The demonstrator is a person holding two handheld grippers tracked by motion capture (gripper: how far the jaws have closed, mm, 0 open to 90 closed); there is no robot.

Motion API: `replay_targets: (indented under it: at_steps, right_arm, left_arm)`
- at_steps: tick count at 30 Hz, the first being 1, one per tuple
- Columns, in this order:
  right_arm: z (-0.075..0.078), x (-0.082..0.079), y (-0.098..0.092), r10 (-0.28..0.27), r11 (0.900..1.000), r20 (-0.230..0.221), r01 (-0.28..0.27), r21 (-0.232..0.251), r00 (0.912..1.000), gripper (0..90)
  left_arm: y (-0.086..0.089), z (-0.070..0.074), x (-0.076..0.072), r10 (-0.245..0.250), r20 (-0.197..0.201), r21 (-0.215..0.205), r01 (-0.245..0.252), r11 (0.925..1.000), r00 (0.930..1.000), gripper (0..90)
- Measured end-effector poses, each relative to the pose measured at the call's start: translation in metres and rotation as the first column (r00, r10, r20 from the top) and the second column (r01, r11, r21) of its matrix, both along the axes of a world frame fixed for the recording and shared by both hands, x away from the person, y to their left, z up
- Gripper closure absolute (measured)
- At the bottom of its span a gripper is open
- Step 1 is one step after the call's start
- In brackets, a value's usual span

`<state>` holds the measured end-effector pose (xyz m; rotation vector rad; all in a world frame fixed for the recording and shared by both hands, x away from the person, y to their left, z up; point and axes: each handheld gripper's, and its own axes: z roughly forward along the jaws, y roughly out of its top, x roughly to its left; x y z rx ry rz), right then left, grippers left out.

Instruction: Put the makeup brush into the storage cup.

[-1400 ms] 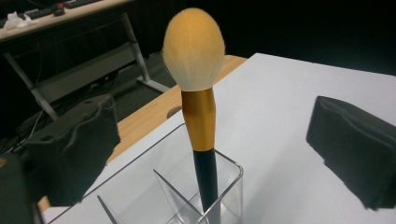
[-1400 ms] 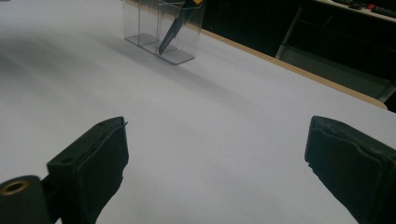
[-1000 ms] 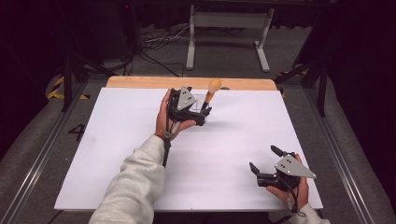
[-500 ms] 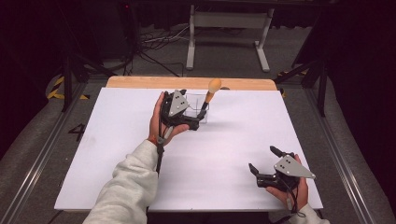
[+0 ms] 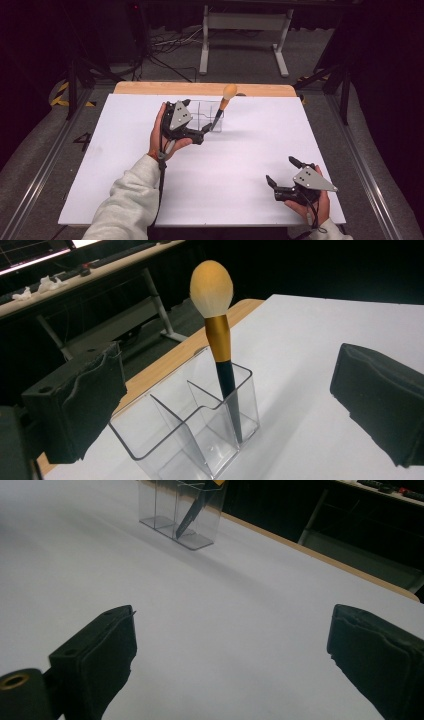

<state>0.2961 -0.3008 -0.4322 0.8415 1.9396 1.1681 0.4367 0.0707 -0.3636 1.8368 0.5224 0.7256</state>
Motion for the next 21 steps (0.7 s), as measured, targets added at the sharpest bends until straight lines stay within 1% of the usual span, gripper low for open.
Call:
replay_targets:
  at_steps: [3, 7, 8, 12, 14, 17, 21]
  right_arm:
    - [0.0, 0.0, 0.0, -0.002, 1.0, 0.004, 0.002, -0.001, 1.0, 6.5]
    - [0.0, 0.0, 0.0, -0.012, 1.0, 0.006, 0.012, -0.002, 0.9999, 6.5]
    - [0.0, 0.0, -0.001, -0.013, 1.0, 0.006, 0.013, -0.001, 0.9999, 6.5]
    - [0.001, -0.001, 0.001, -0.01, 1.0, 0.009, 0.01, -0.004, 0.9999, 6.5]
    - [0.001, -0.001, 0.002, -0.006, 1.0, 0.01, 0.006, -0.011, 0.9999, 6.5]
    - [0.001, -0.001, 0.003, -0.012, 1.0, 0.011, 0.012, -0.015, 0.9999, 6.5]
    - [0.001, -0.002, 0.004, -0.016, 1.0, 0.013, 0.016, -0.014, 0.9998, 6.6]
  left_arm:
    - [0.004, -0.001, -0.005, -0.004, 0.014, 0.006, 0.004, 1.0, 0.9999, 2.3]
    - [0.008, -0.001, -0.008, -0.012, 0.013, 0.021, 0.012, 0.9997, 0.9998, 1.7]
    - [0.009, -0.001, -0.01, -0.007, 0.008, 0.017, 0.007, 0.9998, 0.9999, 1.7]
    - [0.016, -0.002, -0.014, -0.003, 0.018, 0.009, 0.003, 1.0, 0.9998, 1.9]
    - [0.019, -0.003, -0.016, -0.006, 0.011, 0.004, 0.006, 1.0, 0.9999, 2.1]
    - [0.024, -0.004, -0.019, -0.007, 0.02, 0.01, 0.006, 0.9999, 0.9998, 2.1]
    - [0.028, -0.003, -0.023, -0.007, 0.02, 0.002, 0.007, 1.0, 0.9998, 2.0]
